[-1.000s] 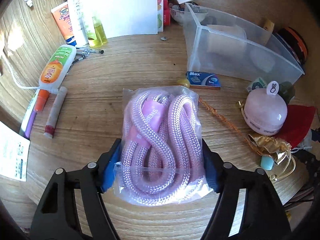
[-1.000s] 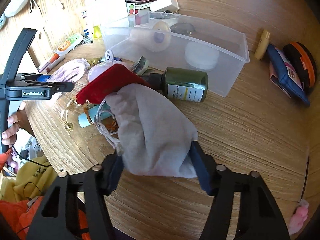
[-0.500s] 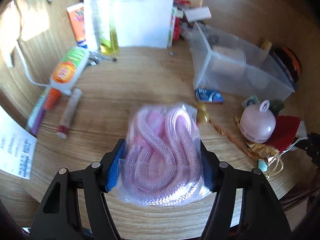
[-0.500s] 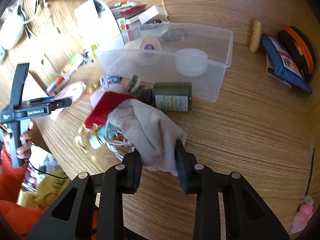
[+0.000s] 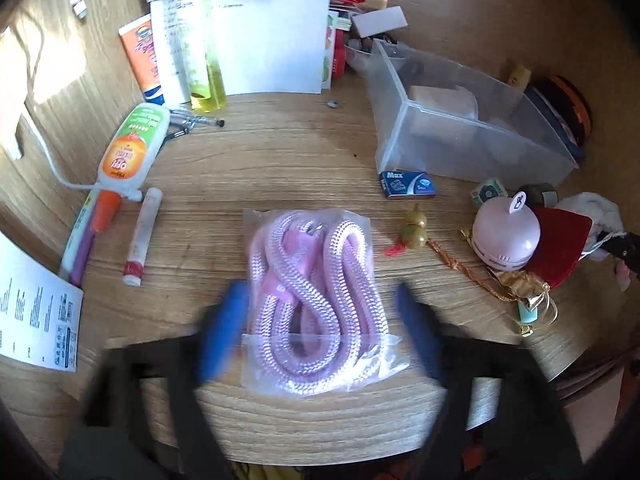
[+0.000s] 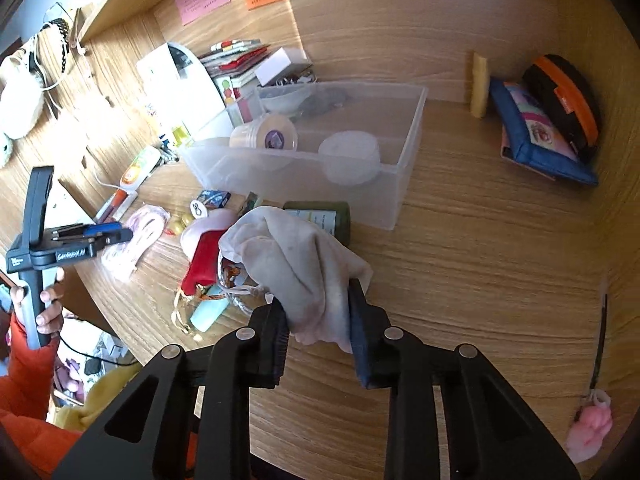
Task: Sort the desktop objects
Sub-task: 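Carry both bags into the clear plastic box and open both tools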
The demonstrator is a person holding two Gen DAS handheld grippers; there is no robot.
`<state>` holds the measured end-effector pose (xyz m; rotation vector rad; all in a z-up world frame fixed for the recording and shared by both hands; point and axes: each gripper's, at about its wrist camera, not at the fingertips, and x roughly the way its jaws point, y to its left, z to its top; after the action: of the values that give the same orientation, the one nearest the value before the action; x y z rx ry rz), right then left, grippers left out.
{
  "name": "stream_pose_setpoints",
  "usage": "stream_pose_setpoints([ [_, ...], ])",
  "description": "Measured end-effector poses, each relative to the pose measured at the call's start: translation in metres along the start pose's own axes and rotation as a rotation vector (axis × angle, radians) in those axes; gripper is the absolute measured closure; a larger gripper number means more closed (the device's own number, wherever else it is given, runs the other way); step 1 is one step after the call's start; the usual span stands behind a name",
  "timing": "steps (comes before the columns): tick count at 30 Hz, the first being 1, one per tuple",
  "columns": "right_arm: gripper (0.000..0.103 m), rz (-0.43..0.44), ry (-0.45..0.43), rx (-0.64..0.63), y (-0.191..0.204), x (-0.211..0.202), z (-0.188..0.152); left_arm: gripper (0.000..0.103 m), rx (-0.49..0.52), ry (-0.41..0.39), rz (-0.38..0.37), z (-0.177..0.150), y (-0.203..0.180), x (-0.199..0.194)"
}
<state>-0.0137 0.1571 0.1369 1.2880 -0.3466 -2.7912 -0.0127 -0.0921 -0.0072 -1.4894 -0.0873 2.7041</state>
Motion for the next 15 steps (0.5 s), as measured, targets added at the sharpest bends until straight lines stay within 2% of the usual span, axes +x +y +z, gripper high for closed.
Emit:
stream_pose_setpoints([
  [3, 0.079, 0.031, -0.009, 0.015, -0.003, -0.007, 0.006, 0.01, 0.019, 0.001, 0.046, 0.0, 0.004, 0.002],
  [6, 0.079, 0.056, -0.026, 0.026, -0.003, -0.017, 0.013, 0.01, 0.024, 0.033, 0.054, -0.002, 0.005, 0.012],
  [9, 0.079, 0.029, -0.062, 0.011, 0.0, -0.028, 0.018, 0.007, 0.023, 0.058, 0.021, -0.001, 0.005, 0.022],
  [13, 0.079, 0.01, -0.092, 0.017, -0.002, -0.039, 0.025, 0.007, 0.058, 0.106, 0.033, 0.001, -0.001, 0.043],
  [14, 0.079, 0.004, -0.1, 0.02, -0.003, -0.041, 0.027, 0.001, 0.069, 0.109, 0.05, 0.002, -0.003, 0.048],
  [15, 0.079, 0.001, -0.105, 0.022, -0.003, -0.043, 0.029, 0.0, 0.075, 0.088, 0.057, 0.002, -0.005, 0.049],
])
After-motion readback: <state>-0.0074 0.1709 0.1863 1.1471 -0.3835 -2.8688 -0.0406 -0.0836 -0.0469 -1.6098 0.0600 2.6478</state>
